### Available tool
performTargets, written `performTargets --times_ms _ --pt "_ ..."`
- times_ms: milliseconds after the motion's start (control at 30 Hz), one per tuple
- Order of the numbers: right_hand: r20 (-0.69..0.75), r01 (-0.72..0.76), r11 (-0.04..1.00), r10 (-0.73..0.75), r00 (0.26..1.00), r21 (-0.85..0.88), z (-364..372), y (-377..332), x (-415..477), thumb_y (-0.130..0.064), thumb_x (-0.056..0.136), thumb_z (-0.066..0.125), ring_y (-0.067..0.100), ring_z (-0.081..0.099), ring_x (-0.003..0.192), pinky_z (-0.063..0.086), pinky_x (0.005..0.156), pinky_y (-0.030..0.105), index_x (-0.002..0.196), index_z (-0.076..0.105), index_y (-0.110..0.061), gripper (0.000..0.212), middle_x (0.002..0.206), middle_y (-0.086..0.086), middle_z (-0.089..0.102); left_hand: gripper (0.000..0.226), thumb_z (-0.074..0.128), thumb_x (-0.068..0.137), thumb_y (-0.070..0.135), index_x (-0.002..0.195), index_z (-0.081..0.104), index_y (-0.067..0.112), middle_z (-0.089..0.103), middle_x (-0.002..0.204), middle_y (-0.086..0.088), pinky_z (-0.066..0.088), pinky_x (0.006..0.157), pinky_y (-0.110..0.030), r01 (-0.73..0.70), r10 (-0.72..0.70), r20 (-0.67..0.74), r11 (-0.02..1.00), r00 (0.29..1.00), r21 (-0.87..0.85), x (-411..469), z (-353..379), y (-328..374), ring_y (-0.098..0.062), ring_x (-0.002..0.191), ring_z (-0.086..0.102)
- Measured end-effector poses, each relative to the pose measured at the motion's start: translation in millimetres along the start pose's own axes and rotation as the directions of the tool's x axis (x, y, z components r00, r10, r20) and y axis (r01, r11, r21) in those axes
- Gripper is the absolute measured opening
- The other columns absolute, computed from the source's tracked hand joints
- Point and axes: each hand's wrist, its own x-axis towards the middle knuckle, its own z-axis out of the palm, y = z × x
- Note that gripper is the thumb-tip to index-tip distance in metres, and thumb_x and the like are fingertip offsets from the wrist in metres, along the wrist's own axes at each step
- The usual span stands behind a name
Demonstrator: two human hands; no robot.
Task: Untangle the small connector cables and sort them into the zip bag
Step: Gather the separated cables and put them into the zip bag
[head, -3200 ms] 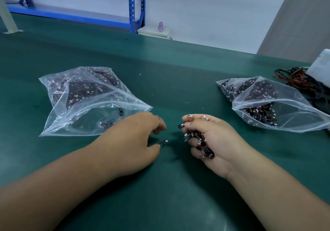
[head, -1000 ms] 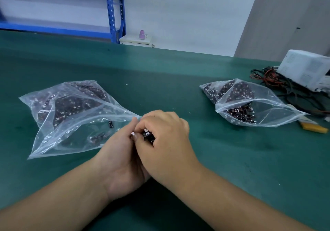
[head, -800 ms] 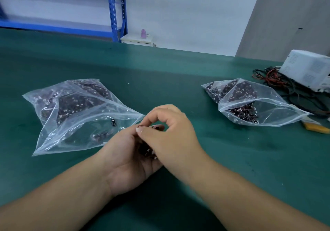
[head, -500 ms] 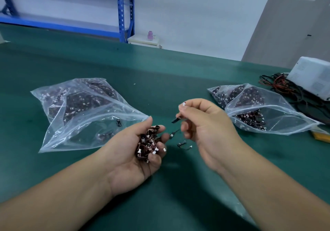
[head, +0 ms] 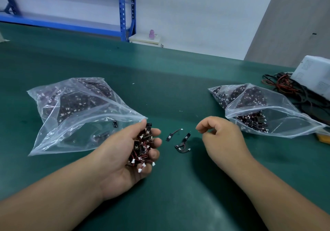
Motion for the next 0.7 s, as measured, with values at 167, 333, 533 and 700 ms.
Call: performTargets --times_ms 167,333,533,700 --pt "0.085 0.201 0.979 -0.203 0.975 0.031 1.6 -5.6 -3.8 0.0 0.071 0.063 0.007 0.055 0.066 0.04 0.058 0.014 0.07 0.067 -0.03 0.03 0.082 -0.016 0.061 0.037 0.06 0.089 0.051 0.079 0.07 0.016 0.062 0.072 -0.006 0.029 0.035 -0.019 -0.025 0.025 0.001 0.999 1.0 0.037 -3.3 -0.7 0.8 -0.016 0.049 0.051" --pt "0.315 0.362 0.93 -0.324 0.892 -0.068 9.4 -5.6 -9.3 -0.013 0.081 0.07 0.004 0.057 0.089 0.048 0.082 0.028 0.086 0.075 -0.03 0.018 0.089 -0.016 0.06 0.038 0.058 0.09 0.048 0.071 0.067 0.017 0.061 0.072 -0.006 0.029 0.034 -0.019 -0.021 0.019 0.043 0.999 0.999 0.047 -2.7 -1.4 1.4 -0.017 0.049 0.05" --pt "0.324 0.412 0.895 -0.345 0.881 -0.168 13.4 -7.0 -3.6 -0.016 0.092 0.066 0.014 0.055 0.095 0.046 0.086 0.035 0.099 0.077 -0.026 0.017 0.096 -0.01 0.057 0.033 0.053 0.087 0.039 0.076 0.074 0.015 0.066 0.078 -0.008 0.03 0.034 -0.021 -0.031 0.02 0.104 0.993 0.994 0.111 3.5 -5.4 -0.4 -0.018 0.05 0.052" --pt "0.213 0.293 0.951 -0.267 0.94 -0.101 15.2 -3.5 1.4 0.0 0.083 0.067 0.008 0.056 0.085 0.047 0.079 0.028 0.099 0.071 -0.025 0.029 0.089 -0.01 0.058 0.033 0.061 0.069 0.041 0.081 0.078 0.015 0.07 0.084 -0.01 0.032 0.036 -0.02 -0.038 0.013 0.153 0.986 0.988 0.162 10.2 -8.8 -2.1 -0.019 0.05 0.055"
